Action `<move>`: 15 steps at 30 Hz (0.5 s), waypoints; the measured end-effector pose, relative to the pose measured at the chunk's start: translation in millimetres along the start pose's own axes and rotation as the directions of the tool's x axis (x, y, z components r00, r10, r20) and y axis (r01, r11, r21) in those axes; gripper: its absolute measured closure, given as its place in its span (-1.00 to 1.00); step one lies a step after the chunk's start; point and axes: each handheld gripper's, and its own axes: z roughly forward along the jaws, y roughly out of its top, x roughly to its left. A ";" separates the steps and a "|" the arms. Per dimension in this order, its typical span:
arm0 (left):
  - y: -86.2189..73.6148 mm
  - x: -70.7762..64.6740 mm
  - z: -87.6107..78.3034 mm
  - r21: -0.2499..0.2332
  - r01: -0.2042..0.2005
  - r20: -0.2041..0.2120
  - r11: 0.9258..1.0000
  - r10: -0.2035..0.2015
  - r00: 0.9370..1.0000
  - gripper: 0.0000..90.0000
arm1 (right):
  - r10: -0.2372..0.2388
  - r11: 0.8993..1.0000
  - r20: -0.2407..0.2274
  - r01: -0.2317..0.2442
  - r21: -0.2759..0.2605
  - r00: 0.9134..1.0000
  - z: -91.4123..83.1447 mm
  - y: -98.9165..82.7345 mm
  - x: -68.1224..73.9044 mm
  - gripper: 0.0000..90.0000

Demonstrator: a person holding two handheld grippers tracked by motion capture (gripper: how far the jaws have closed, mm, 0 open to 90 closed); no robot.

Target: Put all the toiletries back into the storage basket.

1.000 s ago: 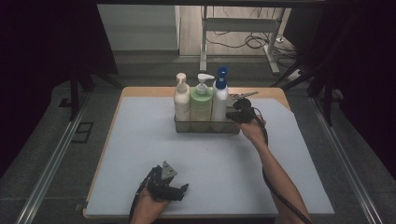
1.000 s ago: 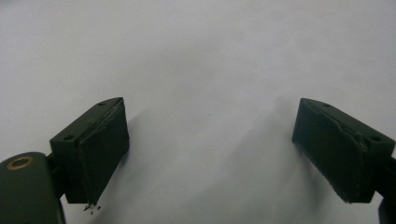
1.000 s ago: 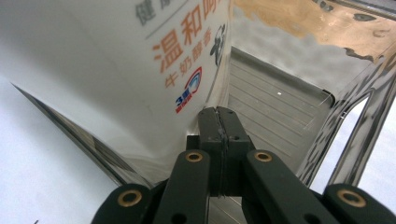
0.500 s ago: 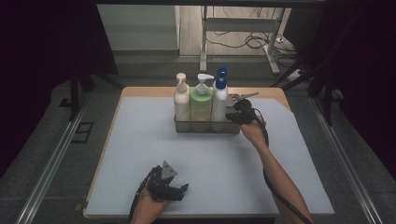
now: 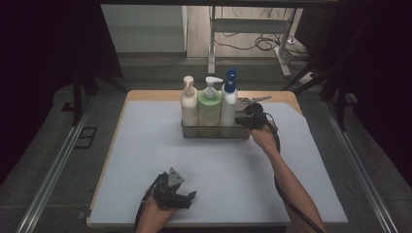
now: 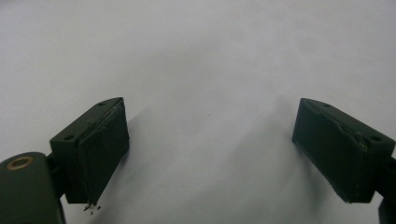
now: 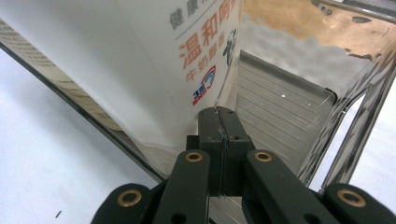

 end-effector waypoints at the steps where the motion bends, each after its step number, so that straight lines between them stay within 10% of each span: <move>1: 0.0 0.0 0.0 0.000 0.000 -0.001 1.000 0.000 1.000 -0.76 | -0.006 1.000 0.005 0.006 -0.001 1.000 0.0 0.1 0.2 0.97; 15: -0.1 0.1 -0.1 0.001 -0.001 0.000 1.000 0.001 1.000 -0.76 | -0.016 1.000 0.012 0.016 -0.013 1.000 -11.2 -0.7 0.7 0.68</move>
